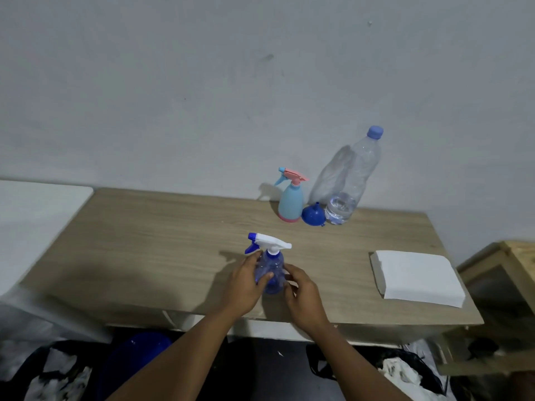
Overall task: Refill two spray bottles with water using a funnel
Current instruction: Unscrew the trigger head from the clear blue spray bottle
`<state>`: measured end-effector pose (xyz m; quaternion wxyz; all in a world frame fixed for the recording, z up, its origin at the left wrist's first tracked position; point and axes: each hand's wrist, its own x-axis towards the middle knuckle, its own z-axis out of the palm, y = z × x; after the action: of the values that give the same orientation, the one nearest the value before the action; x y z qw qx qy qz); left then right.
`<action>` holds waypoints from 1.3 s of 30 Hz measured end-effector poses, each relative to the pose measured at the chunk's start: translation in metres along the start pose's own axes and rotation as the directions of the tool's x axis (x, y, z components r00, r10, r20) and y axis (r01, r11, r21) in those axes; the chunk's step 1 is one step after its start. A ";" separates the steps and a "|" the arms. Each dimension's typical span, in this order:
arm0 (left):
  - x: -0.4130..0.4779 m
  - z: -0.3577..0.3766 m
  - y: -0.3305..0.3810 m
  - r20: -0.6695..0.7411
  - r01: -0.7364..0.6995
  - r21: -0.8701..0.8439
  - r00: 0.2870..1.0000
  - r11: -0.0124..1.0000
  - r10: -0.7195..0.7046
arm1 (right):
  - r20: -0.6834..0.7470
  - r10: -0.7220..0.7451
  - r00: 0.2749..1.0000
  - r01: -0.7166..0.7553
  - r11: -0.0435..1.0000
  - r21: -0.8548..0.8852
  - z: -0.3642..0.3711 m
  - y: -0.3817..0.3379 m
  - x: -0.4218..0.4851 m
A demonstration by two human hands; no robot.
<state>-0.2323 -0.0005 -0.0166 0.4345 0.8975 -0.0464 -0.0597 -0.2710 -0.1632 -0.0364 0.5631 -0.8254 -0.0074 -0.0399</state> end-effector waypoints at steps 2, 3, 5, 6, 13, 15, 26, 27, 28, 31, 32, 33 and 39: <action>-0.003 0.001 0.003 0.000 -0.038 0.001 0.999 0.999 0.038 | -0.050 0.044 0.998 -0.042 0.998 0.046 -0.002 -0.005 0.003; -0.003 0.002 0.006 -0.001 -0.045 -0.003 0.999 0.999 0.045 | -0.093 0.076 0.993 -0.069 0.995 0.076 -0.002 -0.007 0.006; -0.002 0.003 0.010 -0.010 -0.035 -0.022 0.999 0.999 0.034 | -0.165 0.123 0.979 -0.104 0.987 0.120 -0.001 -0.014 0.018; 0.000 0.005 0.012 -0.017 -0.029 -0.021 0.999 0.999 0.029 | -0.178 0.127 0.976 -0.103 0.985 0.138 0.000 -0.019 0.025; 0.007 0.002 0.018 -0.002 -0.023 -0.037 1.000 0.999 0.023 | -0.164 0.125 0.978 -0.100 0.983 0.157 0.010 -0.034 0.052; 0.008 0.003 0.014 -0.010 -0.025 -0.044 1.000 0.999 0.025 | -0.170 0.119 0.978 -0.093 0.984 0.153 0.010 -0.030 0.054; 0.020 0.007 -0.001 0.013 -0.024 -0.066 1.000 0.998 0.025 | -0.088 0.015 0.996 -0.012 0.999 0.036 0.007 -0.024 0.052; 0.020 0.008 -0.001 0.016 -0.019 -0.071 1.000 0.997 0.020 | -0.107 0.050 0.993 -0.044 0.997 0.062 0.009 -0.026 0.052; 0.020 0.009 -0.003 0.016 -0.020 -0.073 1.000 0.997 0.021 | -0.123 0.079 0.989 -0.069 0.994 0.087 0.011 -0.029 0.053; 0.021 0.008 -0.003 0.009 -0.027 -0.082 1.000 0.996 0.028 | -0.116 0.056 0.992 -0.045 0.995 0.091 0.009 -0.026 0.055; 0.022 0.006 -0.002 0.012 -0.043 -0.088 0.999 0.995 0.044 | -0.097 0.030 0.995 -0.023 0.997 0.074 0.007 -0.025 0.055; 0.022 0.006 -0.002 0.016 -0.049 -0.090 0.999 0.995 0.051 | -0.084 0.008 0.996 -0.004 0.998 0.055 0.006 -0.025 0.055; 0.024 0.006 -0.005 0.032 -0.018 -0.105 0.999 0.994 0.022 | -0.150 0.052 0.987 -0.046 0.998 0.045 0.014 -0.027 0.052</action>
<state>-0.2091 -0.0053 -0.0264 0.4807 0.8718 -0.0594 -0.0725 -0.2197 -0.1421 -0.0122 0.5799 -0.8081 0.0547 -0.0882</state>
